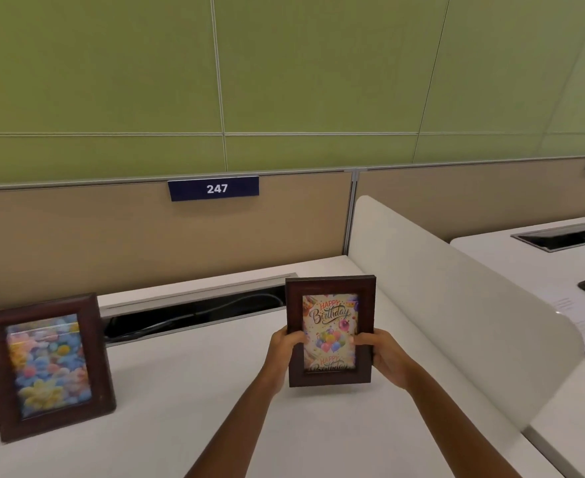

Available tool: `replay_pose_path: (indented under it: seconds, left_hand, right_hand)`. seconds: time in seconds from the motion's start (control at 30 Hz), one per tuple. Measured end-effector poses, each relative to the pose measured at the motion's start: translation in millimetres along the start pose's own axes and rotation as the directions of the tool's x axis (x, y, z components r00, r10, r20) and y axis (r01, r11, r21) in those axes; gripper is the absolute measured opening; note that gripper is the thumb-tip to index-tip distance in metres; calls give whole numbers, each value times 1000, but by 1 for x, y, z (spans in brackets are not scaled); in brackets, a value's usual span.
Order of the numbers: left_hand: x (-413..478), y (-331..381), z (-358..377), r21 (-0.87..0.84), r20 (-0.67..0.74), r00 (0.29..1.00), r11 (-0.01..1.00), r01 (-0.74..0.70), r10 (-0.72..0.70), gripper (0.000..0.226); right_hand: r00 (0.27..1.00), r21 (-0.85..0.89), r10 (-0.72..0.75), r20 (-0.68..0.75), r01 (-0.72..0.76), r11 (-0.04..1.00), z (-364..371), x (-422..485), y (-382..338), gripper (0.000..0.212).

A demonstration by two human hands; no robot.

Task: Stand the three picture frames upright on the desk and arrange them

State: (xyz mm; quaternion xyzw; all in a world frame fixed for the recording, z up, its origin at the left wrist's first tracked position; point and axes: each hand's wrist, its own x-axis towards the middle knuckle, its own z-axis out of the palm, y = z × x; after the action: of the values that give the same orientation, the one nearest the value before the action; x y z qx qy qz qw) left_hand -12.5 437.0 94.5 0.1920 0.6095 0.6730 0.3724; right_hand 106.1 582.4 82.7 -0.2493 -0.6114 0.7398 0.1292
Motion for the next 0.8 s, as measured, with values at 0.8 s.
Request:
replay_pose_path:
  seconds: [0.8]
  left_hand:
    - [84,-6,30,8,-9,998,998,63,-63,32]
  right_hand:
    - [991,10,60,-117,-59,998,-46,72,-6,19]
